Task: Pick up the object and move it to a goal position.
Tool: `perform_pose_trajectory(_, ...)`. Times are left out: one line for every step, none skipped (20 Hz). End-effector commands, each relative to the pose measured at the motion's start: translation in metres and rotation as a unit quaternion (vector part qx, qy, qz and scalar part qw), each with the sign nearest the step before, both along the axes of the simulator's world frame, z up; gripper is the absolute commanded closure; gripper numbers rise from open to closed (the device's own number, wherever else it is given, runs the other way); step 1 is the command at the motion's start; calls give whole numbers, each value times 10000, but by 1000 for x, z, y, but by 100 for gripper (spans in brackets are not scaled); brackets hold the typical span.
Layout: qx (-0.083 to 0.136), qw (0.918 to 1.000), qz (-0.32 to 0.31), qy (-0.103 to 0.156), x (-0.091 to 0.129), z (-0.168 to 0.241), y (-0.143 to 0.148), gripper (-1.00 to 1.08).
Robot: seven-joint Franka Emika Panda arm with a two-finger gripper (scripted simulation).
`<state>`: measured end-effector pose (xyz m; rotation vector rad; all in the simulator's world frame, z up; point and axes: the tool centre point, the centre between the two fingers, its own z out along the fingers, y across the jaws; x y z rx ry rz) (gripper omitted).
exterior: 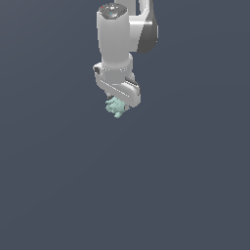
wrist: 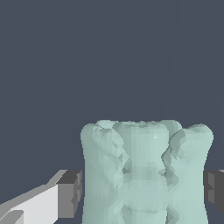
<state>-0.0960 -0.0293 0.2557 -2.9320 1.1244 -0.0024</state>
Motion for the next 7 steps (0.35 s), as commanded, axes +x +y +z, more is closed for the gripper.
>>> perform_pose_trajectory(-2, 10000, 1, 6, -5, 9, -2, 108)
perform_pose_trajectory(-2, 10000, 1, 6, -6, 12, -3, 108)
perform_pose_trajectory(-2, 10000, 1, 6, -7, 15, -3, 108)
perform_pose_trajectory(-4, 10000, 1, 9, -8, 16, -3, 108)
perform_pose_trajectory(-4, 10000, 1, 9, -8, 17, -4, 108)
perform_pose_trajectory(-4, 10000, 1, 9, -9, 18, -4, 108)
perform_pose_trajectory(-4, 10000, 1, 9, -9, 18, -4, 108)
